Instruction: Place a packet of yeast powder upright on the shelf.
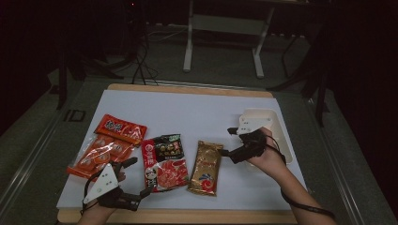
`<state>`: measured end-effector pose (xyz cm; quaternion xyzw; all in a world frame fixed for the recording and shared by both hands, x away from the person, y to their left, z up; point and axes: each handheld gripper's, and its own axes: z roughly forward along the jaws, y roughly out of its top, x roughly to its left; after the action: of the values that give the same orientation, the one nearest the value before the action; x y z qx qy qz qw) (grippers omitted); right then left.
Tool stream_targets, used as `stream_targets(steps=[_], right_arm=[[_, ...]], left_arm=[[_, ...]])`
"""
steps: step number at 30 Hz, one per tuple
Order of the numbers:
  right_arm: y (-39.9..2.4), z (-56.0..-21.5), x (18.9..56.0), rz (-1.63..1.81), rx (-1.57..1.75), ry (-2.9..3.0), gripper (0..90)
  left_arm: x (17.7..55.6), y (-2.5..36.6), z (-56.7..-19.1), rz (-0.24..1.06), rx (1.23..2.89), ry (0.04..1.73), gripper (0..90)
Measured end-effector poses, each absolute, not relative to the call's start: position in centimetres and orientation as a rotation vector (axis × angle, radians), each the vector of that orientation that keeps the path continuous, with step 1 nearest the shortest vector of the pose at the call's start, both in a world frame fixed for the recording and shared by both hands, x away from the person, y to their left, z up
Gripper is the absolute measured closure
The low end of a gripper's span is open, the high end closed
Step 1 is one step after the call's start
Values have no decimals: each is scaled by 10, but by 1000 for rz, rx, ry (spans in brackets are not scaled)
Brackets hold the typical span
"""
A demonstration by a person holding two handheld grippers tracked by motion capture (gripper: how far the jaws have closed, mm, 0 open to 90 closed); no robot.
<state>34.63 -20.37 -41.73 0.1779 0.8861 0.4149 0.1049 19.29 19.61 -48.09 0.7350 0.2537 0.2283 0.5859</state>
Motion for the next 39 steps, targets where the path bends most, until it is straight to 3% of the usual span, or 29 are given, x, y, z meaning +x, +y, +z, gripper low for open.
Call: stream_targets(steps=[23,39], right_arm=[[-164,-447,384,1015,463,2842,177],[-159,-474,412,829,536,2953,210]], left_arm=[[193,196,-482,528,1722,585,26],[193,197,-482,523,1724,585,26]])
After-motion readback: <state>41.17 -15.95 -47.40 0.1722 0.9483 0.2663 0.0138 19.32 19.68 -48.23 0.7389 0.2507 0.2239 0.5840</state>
